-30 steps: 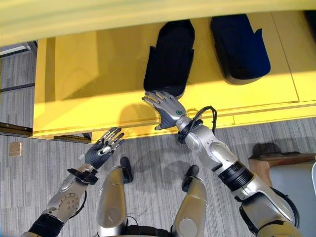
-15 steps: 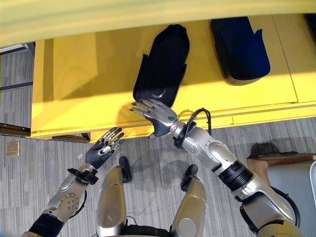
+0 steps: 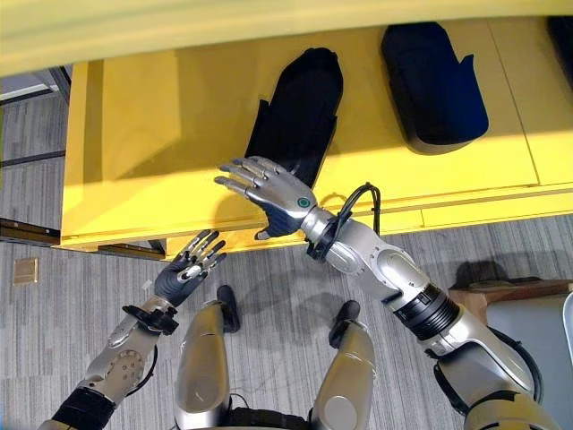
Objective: Move parts from the plastic box to the shelf.
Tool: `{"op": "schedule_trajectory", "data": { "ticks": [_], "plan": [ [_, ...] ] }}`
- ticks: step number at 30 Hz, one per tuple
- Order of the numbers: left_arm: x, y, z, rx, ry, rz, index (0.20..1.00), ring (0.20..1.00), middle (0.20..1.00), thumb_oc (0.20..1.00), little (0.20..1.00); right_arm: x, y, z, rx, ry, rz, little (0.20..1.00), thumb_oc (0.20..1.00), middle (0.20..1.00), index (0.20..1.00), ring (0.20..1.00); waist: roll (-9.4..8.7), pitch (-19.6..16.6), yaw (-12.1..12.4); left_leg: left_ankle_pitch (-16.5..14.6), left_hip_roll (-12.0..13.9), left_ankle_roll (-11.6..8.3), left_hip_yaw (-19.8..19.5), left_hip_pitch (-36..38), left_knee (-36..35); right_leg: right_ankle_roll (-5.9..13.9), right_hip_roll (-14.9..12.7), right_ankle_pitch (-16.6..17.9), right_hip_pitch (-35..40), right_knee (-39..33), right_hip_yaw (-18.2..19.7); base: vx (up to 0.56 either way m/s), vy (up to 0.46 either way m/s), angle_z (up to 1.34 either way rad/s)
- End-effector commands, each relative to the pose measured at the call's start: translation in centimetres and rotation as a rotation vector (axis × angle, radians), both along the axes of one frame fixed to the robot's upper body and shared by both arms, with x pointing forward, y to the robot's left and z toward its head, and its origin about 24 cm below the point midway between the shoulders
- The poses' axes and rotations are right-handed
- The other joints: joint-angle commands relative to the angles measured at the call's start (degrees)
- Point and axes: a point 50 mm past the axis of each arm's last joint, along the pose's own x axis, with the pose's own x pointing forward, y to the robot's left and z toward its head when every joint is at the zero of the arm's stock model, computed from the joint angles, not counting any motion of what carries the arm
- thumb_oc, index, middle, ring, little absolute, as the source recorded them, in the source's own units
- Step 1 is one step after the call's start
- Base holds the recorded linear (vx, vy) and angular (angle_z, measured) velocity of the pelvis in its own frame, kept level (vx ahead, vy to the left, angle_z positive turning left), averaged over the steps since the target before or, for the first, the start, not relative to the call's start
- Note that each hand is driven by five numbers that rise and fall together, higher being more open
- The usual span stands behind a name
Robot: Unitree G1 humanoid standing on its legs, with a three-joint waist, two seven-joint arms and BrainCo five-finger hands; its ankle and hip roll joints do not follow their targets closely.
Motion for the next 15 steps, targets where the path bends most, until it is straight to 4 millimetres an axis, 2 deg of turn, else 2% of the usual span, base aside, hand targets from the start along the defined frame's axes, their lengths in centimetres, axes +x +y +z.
{"op": "schedule_trajectory", "data": {
  "ticks": [1,4,8,10,12,13,15],
  "plan": [
    [-0.3,-2.1,1.4,-0.036,-0.074,-0.078,1.0,1.0,1.0,1.0,1.0,-0.9,-0.4,3.9,0.262,-0.104,0.04,1.0,1.0,1.0,1.0,1.0,0.88,-1.6,0.6,-4.1,-4.9,5.74,2.2,2.2,-0.3,-0.83,1.5,-7.6,1.8,6.1,-3.0,0.0,0.0,0.0],
    [-0.3,-2.4,1.7,-0.04,-0.082,-0.07,1.0,1.0,1.0,1.0,1.0,-1.2,-0.5,4.3,0.367,-0.071,0.067,1.0,1.0,1.0,1.0,1.0,1.16,-1.5,0.1,-4.1,-4.8,5.82,2.7,2.8,-0.6,-0.76,1.6,-7.5,2.0,5.8,-2.5,0.0,0.036,-0.04],
    [0.0,-2.8,2.3,-0.037,-0.111,-0.037,1.0,1.0,1.0,1.0,1.0,-2.0,-1.0,4.8,0.673,0.028,0.102,1.0,1.0,1.0,1.0,1.0,1.15,-1.3,-1.0,-3.8,-4.7,5.77,3.5,3.6,-1.5,-0.73,2.2,-7.4,2.3,5.3,-1.8,-0.01,0.029,-0.06],
    [-0.2,-2.9,2.8,-0.033,-0.135,-0.03,1.0,1.0,1.0,1.0,1.0,-2.1,-2.8,4.3,0.967,0.095,0.103,1.0,1.0,1.0,1.0,1.0,1.17,-1.6,-2.0,-3.6,-4.9,5.82,4.1,4.8,-2.5,-0.79,2.7,-7.4,3.1,4.4,-1.2,0.02,0.034,-0.01],
    [-0.3,-2.9,3.1,0.002,-0.152,-0.051,1.0,1.0,1.0,1.0,1.0,-2.2,-3.7,4.0,1.071,0.098,0.096,1.0,1.0,1.0,1.0,1.0,1.19,-1.7,-2.5,-3.5,-5.1,5.81,4.3,5.5,-3.1,-0.71,3.1,-7.3,3.6,3.9,-0.9,0.02,0.039,0.0],
    [-0.4,-3.3,3.5,0.048,-0.177,-0.108,1.0,1.0,1.0,1.0,1.0,-1.9,-4.7,3.1,1.163,0.174,0.065,1.0,1.0,1.0,1.0,1.0,1.28,-2.0,-3.1,-3.3,-5.3,5.84,4.6,6.3,-4.0,-0.65,3.4,-7.1,4.0,3.2,-0.6,0.02,0.046,-0.02],
    [-0.7,-3.6,3.8,0.083,-0.194,-0.149,1.0,1.0,1.0,1.0,1.0,-1.6,-5.5,2.1,1.211,0.237,0.027,1.0,1.0,1.0,1.0,1.0,1.5,-2.1,-3.7,-3.1,-5.4,5.87,5.1,7.0,-4.8,-0.64,3.8,-7.0,4.6,2.4,-0.4,0.02,0.049,-0.05]
  ]
}}
